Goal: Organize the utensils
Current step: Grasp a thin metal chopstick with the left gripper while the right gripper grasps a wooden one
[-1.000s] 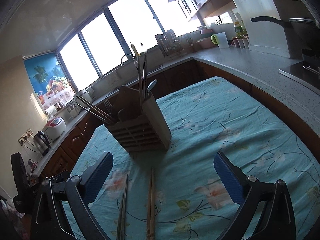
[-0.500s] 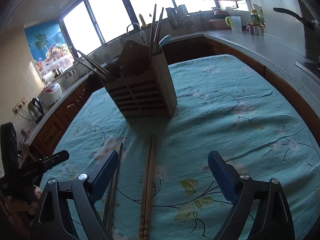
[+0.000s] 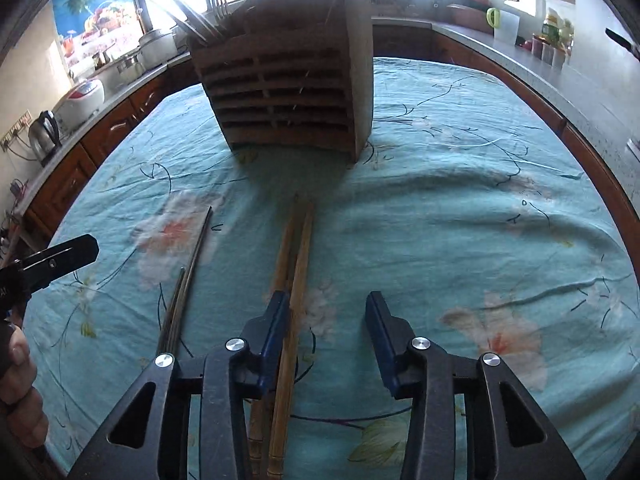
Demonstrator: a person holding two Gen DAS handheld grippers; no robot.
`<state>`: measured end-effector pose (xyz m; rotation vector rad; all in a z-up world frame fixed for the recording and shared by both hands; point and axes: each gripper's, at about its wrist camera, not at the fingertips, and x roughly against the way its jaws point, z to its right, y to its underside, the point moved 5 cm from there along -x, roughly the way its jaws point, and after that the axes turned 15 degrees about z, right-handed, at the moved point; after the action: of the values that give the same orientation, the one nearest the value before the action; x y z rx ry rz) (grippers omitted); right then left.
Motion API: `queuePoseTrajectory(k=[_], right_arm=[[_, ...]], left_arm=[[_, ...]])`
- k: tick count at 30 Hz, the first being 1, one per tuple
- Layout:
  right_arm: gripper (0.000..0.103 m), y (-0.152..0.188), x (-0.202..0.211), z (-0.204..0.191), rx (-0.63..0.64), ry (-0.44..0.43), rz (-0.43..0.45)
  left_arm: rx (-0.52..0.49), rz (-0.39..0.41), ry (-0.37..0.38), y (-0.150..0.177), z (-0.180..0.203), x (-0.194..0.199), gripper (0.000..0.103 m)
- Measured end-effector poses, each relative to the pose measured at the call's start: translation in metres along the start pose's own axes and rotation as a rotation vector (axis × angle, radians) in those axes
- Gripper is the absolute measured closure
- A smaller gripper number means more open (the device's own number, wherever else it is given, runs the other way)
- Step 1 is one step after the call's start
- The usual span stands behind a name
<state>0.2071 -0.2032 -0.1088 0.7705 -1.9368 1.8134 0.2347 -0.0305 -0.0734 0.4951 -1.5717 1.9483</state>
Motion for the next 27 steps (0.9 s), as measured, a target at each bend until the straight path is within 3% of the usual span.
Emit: queuePoseTrajectory(k=[4,12,15,24,27], right_arm=[[0.069,-0.001,-0.002,0.001,0.057,0.033,-0.008],[0.069,-0.007,0.003,0.036,-0.059,0.045,0.004],[0.069,-0.015,-0.001,0.041,-0.113,0.022,0.017],[0.069,-0.030,-0.020,0.050,-0.152,0.020,0.030],[0.076,-0.029,-0.028,0.049,-0.145,0.014,0.019]], left_arm=[[-0.031,-0.026,0.013,-0.001,0.012,-0.011,0.020],[-0.114,-0.060,0.036,-0.009,0.041,-0.038,0.021],[-0.138,-0.093,0.048,-0.010,0.052,-0.051,0.029],[-0.202,-0.125,0.035,0.000,0.066,-0.066,0.042],[-0.269,-0.115,0.035,0.003,0.077,-0.069,0.042]])
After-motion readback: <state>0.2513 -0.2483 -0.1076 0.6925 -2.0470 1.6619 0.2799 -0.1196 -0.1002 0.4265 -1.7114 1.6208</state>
